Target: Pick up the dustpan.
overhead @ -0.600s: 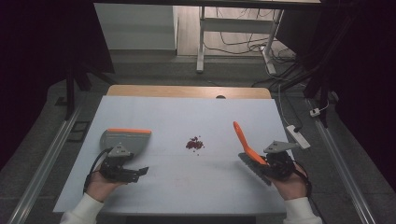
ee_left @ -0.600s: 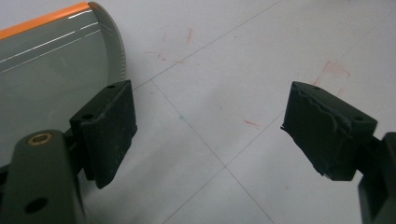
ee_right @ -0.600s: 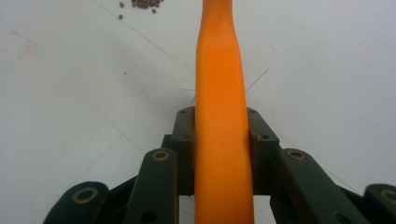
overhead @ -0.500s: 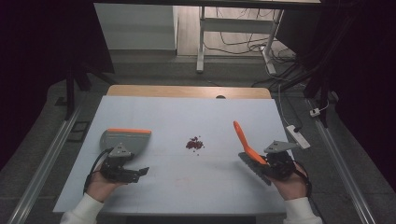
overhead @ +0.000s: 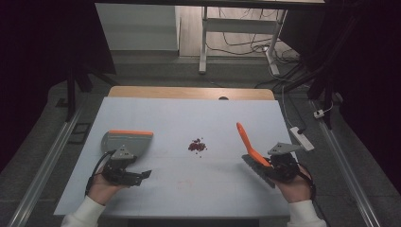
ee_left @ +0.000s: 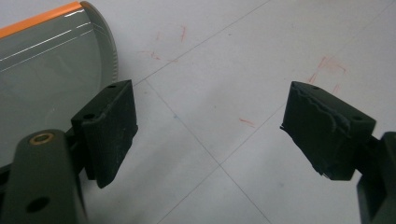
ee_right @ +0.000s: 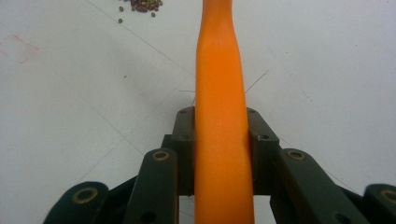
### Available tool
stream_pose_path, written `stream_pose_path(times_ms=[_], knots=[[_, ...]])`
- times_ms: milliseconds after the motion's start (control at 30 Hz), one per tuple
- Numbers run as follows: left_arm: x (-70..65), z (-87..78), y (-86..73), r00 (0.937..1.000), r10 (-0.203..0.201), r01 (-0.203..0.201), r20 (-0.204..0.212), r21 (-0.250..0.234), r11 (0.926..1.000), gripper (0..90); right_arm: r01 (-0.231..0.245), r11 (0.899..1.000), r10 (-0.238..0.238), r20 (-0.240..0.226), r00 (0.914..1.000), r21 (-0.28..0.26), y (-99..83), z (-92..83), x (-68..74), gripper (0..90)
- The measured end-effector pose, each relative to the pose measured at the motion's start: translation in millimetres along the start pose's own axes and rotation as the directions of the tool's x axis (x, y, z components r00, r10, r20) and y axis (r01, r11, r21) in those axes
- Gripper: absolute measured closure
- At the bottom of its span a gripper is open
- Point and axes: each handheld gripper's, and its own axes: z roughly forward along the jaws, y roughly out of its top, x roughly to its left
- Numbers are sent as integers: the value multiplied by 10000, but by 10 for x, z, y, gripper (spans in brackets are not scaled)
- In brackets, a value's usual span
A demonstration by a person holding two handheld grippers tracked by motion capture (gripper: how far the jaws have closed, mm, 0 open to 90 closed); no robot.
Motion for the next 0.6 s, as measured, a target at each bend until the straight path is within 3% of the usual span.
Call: stream_pose_path(times_ms=[400, 600], knots=[[-29, 7, 141, 9997, 123, -118, -198, 232, 9997, 188, -141, 9998, 141, -16, 9999, -128, 8, -46, -21, 701], [-23, -37, 247, 9990, -222, 233, -400, 297, 9993, 188, -136, 9996, 135, -34, 9999, -260, 15, -65, -19, 701]])
